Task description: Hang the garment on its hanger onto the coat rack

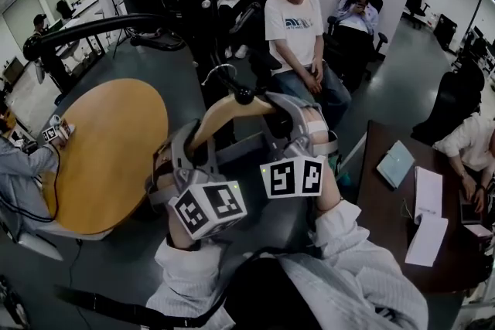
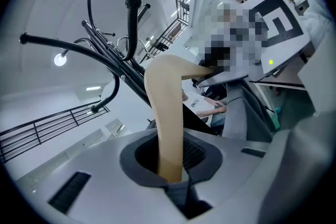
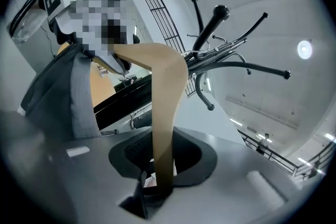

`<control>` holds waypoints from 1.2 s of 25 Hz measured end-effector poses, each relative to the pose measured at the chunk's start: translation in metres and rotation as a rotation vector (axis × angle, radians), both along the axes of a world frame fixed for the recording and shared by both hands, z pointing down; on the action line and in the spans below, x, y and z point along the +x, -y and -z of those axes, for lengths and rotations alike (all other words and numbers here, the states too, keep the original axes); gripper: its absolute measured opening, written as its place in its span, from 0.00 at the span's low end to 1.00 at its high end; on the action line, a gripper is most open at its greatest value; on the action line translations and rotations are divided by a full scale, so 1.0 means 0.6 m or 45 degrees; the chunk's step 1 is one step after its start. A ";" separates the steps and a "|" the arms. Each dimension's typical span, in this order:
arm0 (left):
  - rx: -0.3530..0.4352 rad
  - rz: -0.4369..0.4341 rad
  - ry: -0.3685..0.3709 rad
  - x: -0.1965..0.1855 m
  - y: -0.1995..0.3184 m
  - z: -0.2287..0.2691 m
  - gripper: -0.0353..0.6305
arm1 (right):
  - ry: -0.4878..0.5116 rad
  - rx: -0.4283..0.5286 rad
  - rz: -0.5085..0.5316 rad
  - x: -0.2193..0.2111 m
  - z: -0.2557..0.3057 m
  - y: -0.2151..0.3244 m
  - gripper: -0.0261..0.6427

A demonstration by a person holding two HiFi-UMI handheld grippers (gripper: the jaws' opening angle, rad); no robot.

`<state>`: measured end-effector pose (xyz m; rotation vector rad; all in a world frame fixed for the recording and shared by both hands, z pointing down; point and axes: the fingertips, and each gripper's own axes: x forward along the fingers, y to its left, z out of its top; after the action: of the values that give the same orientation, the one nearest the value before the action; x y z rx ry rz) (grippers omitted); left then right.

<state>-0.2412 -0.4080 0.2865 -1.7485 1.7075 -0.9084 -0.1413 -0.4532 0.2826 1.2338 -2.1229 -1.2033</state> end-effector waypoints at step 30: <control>0.261 -0.203 0.007 0.030 -0.070 0.025 0.31 | 0.130 -0.061 0.248 0.012 -0.005 -0.071 0.29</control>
<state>-0.2232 -0.3659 0.2714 -1.7139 1.5714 -0.6444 -0.1342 -0.4106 0.2853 1.1099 -2.3788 -1.1827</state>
